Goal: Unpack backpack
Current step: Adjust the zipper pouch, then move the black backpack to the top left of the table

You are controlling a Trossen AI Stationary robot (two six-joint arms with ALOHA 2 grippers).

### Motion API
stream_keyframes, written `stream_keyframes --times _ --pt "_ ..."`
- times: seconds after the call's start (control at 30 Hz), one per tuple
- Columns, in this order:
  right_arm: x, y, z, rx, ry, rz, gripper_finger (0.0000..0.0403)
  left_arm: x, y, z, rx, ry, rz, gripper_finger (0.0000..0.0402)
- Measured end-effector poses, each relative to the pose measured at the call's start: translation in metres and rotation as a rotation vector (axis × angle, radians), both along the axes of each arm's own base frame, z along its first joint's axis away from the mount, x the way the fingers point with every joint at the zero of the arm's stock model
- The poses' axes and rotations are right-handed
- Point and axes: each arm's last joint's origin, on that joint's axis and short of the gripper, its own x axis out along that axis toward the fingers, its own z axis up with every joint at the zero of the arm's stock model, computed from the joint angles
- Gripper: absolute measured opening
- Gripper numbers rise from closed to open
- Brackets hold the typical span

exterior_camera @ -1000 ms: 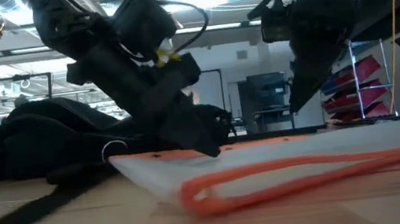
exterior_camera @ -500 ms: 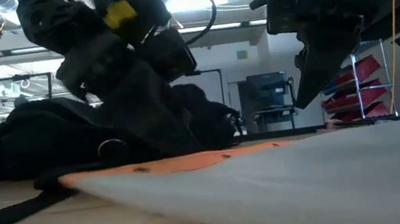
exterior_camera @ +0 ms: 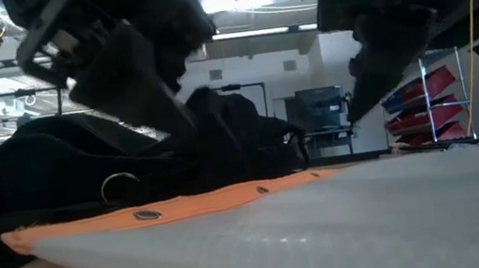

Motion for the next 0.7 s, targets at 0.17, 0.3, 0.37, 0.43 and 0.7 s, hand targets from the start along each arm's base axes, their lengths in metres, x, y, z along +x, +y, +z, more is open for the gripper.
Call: stream_keyframes --times 0.17,0.3,0.37,0.43,0.7 --pt "0.010 0.002 0.009 -0.003 -0.145 0.041 0.0182 -0.006 0.007 0.027 0.141 -0.073 0.186 0.0278" --pt "0.013 0.003 0.012 0.008 -0.187 0.054 0.0182 -0.022 0.006 0.045 0.376 -0.084 0.374 0.0278" --pt "0.013 0.003 0.012 0.010 -0.180 0.057 0.0182 -0.033 0.002 0.055 0.472 -0.095 0.441 0.0278" --pt "0.012 0.003 0.011 0.025 -0.165 0.060 0.0182 -0.043 -0.006 0.066 0.503 -0.114 0.444 0.0278" --pt "0.011 0.005 0.010 0.075 -0.147 0.073 0.0182 -0.082 -0.031 0.066 0.571 0.023 0.414 0.0278"
